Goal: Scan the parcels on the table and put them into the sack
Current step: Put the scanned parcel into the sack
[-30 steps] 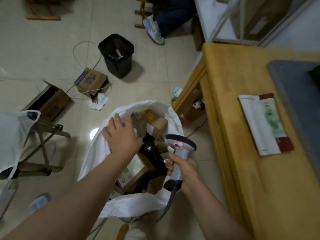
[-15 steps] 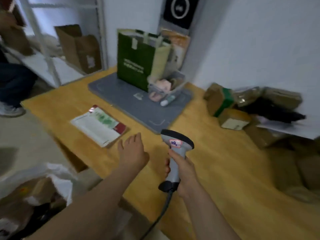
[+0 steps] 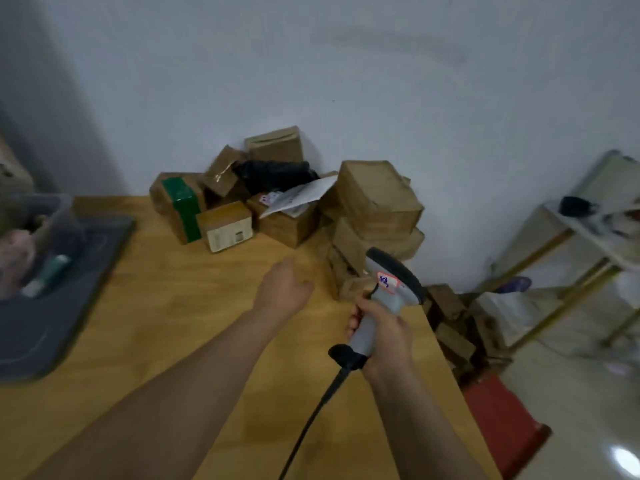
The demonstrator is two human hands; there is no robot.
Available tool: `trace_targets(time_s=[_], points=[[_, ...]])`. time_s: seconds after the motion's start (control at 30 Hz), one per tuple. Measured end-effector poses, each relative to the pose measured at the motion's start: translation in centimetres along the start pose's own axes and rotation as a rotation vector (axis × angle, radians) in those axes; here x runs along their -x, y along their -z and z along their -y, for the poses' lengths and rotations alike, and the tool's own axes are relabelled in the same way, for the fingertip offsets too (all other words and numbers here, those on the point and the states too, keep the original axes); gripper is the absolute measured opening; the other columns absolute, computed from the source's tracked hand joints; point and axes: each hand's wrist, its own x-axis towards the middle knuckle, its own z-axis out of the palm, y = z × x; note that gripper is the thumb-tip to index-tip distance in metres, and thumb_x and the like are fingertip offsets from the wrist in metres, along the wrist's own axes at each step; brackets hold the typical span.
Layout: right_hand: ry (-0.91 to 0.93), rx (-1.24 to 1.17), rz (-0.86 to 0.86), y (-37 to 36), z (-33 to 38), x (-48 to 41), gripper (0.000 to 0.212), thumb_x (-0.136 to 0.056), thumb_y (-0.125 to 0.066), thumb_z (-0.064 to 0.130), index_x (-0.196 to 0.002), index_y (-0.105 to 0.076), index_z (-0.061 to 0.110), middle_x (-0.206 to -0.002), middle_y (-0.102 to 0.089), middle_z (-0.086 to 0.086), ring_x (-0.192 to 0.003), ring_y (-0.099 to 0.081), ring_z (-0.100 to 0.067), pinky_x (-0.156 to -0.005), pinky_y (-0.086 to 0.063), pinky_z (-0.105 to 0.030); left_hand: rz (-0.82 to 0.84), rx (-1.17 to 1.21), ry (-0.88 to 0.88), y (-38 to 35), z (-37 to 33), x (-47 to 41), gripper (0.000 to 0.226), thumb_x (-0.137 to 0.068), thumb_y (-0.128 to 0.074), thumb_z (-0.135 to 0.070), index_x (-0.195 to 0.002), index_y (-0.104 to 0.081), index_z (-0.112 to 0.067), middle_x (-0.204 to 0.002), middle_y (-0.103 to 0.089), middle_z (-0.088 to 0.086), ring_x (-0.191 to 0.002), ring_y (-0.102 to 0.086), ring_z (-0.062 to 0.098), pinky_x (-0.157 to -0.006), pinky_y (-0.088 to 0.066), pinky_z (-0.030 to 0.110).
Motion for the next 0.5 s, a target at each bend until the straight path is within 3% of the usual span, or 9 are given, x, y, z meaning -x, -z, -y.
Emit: trace_targets(time_s=[0.07,0.2,0.3,0.43,0.5], points=[[0.002,-0.014,-0.039,1.9,0.9,-0.9,0.008,-0.082,-0.068,-0.001,-0.089,-0.063,0.000,-0.060,-0.057,-0.009,-0.046,-0.050,-0.017,-0.045,-0.044,-0.026,-0.048,-0.052,-0.103,-1.4,-3.5,-2.0,0.061,-0.092,-0.058,-0.029,-0.146,-0.034,-0.013,-0.145,-0.040,0.013,-0.131,-0.039,0.029,-0.104,-0.038,0.036],[0.033,-0.062,-0.076,3.8,1.8,-2.9,0.020,-0.083,-0.066,-0.001,-0.103,-0.064,0.000,-0.062,-0.060,-0.009,-0.048,-0.051,-0.017,-0.045,-0.045,-0.027,-0.237,-0.299,-0.419,-3.1,-9.8,-5.4,0.065,-0.095,-0.054,-0.025,-0.151,-0.023,-0.014,-0.157,-0.019,0.011,-0.145,-0.014,0.028,-0.117,-0.020,0.037],[0.053,-0.080,-0.081,4.4,1.9,-3.8,0.024,-0.083,-0.067,-0.001,-0.107,-0.062,0.000,-0.061,-0.060,-0.010,-0.048,-0.051,-0.018,-0.045,-0.045,-0.028,-0.206,-0.533,-0.576,-4.4,-13.0,-8.0,0.066,-0.097,-0.050,-0.017,-0.153,-0.016,-0.013,-0.158,-0.015,0.008,-0.147,-0.009,0.026,-0.120,-0.013,0.041],[0.074,-0.042,-0.083,5.3,2.2,-4.3,0.023,-0.084,-0.066,-0.001,-0.107,-0.062,0.001,-0.059,-0.061,-0.008,-0.047,-0.051,-0.016,-0.045,-0.045,-0.027,-0.099,-0.650,-0.462,-5.7,-14.9,-10.8,0.068,-0.096,-0.052,-0.014,-0.152,-0.014,-0.018,-0.156,-0.014,0.012,-0.145,-0.006,0.029,-0.115,-0.014,0.057],[0.078,-0.036,-0.096,5.7,2.3,-4.6,0.023,-0.084,-0.066,-0.001,-0.107,-0.062,0.001,-0.059,-0.061,-0.008,-0.046,-0.052,-0.016,-0.045,-0.045,-0.027,-0.029,-0.655,-0.372,-5.5,-14.7,-11.7,0.066,-0.094,-0.056,-0.013,-0.150,-0.020,-0.018,-0.153,-0.015,0.018,-0.143,-0.007,0.035,-0.112,-0.025,0.057]])
